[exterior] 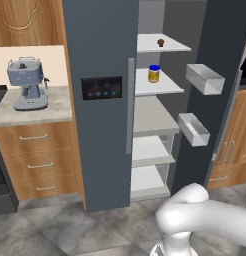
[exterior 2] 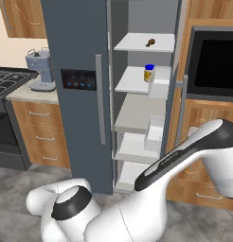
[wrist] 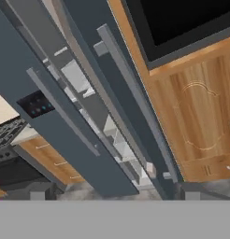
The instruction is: Pick up the frozen chicken drumstick from the freezer, place it on any shelf in the fridge, and close the fridge and freezer doors when done.
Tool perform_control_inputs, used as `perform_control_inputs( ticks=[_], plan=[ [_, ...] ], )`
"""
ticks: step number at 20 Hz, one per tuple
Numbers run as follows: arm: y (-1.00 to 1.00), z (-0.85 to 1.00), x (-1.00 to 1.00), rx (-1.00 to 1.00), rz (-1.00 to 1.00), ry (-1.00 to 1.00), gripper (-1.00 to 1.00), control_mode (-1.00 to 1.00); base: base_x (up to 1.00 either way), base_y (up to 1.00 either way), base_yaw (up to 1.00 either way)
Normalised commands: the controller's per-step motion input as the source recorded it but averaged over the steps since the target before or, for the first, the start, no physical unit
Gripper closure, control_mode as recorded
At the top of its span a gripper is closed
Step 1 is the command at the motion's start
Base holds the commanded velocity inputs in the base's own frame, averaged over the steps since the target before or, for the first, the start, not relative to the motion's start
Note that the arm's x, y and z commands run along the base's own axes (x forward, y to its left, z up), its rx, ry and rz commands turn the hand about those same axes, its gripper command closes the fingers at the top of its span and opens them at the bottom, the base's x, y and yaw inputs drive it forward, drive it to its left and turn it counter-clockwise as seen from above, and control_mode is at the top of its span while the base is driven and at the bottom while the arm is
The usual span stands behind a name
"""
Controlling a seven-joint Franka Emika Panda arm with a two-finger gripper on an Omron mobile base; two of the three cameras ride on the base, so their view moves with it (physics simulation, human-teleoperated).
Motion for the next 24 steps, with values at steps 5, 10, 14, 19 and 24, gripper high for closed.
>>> perform_control_inputs(
  ticks=[5,10,14,19,24],
  plan=[
    [-0.17,-0.18,0.24,0.05,0.03,0.03,-1.00,-1.00,0.00,0.00,0.00],
    [-0.04,-0.29,0.47,0.02,0.00,0.05,-1.00,-1.00,0.00,0.00,0.00],
    [0.00,-0.30,0.52,0.00,0.00,0.10,-1.00,-1.00,0.00,0.00,0.00],
    [0.00,-0.33,0.45,0.00,0.00,0.04,-1.00,-1.00,0.00,0.00,0.00],
    [-0.01,-0.34,0.38,0.04,0.00,0.00,-1.00,-1.00,0.00,0.00,0.00]
  ],
)
